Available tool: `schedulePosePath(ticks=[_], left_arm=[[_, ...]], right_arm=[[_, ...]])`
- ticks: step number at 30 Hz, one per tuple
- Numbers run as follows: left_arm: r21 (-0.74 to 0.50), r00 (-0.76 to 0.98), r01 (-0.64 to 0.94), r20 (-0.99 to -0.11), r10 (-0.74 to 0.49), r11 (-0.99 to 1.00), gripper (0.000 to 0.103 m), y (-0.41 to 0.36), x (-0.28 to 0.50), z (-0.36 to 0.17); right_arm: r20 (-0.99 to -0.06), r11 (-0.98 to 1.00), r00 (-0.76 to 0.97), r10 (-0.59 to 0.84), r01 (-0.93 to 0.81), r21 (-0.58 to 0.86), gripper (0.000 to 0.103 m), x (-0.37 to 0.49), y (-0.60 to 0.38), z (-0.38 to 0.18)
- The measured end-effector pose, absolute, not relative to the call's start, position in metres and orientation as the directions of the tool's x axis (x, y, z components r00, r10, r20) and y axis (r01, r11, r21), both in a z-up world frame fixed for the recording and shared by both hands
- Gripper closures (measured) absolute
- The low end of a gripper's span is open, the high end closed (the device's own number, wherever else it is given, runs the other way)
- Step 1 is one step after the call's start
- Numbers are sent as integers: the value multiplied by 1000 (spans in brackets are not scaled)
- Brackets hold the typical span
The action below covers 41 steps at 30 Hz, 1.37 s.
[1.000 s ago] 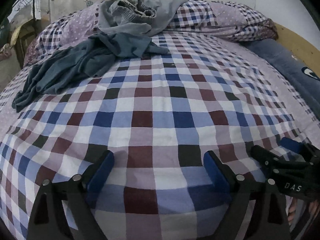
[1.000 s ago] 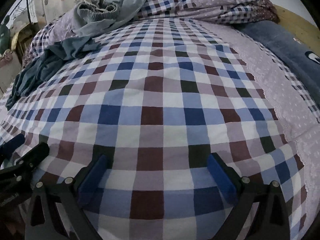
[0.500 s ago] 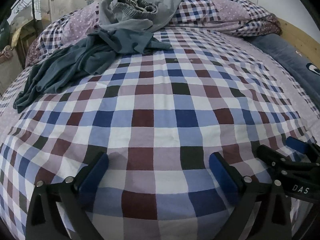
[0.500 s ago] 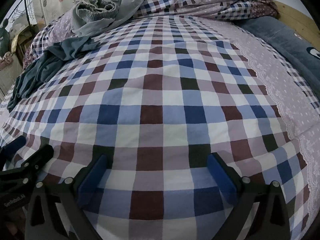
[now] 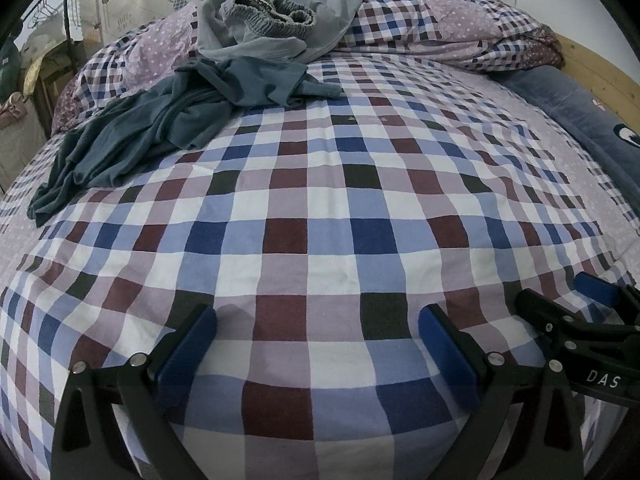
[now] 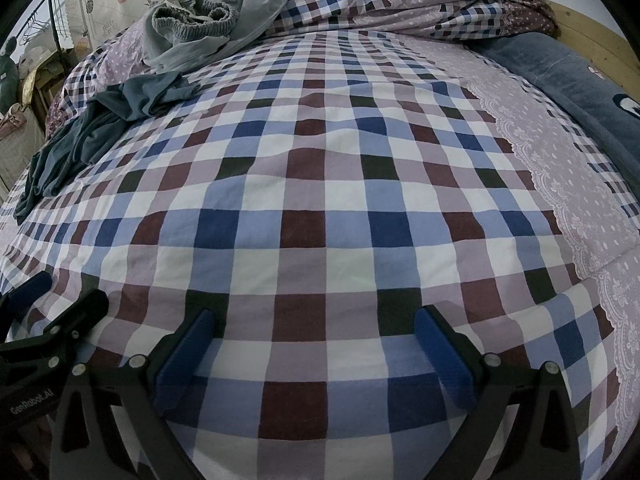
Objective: Fold clothes
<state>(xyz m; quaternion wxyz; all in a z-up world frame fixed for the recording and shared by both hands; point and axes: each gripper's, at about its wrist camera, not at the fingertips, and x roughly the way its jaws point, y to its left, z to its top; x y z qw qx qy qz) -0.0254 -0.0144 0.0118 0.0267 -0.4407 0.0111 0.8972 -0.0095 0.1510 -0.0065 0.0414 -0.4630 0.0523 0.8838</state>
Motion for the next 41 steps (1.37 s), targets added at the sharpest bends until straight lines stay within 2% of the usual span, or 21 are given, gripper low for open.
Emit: schedulePosePath(ticks=[41], left_arm=[[-25,-613,-47,-789,49,-999,0,-18,-20,8]], right_arm=[[-823,-991,-567,26,-124,55,0,-9,150,-7]])
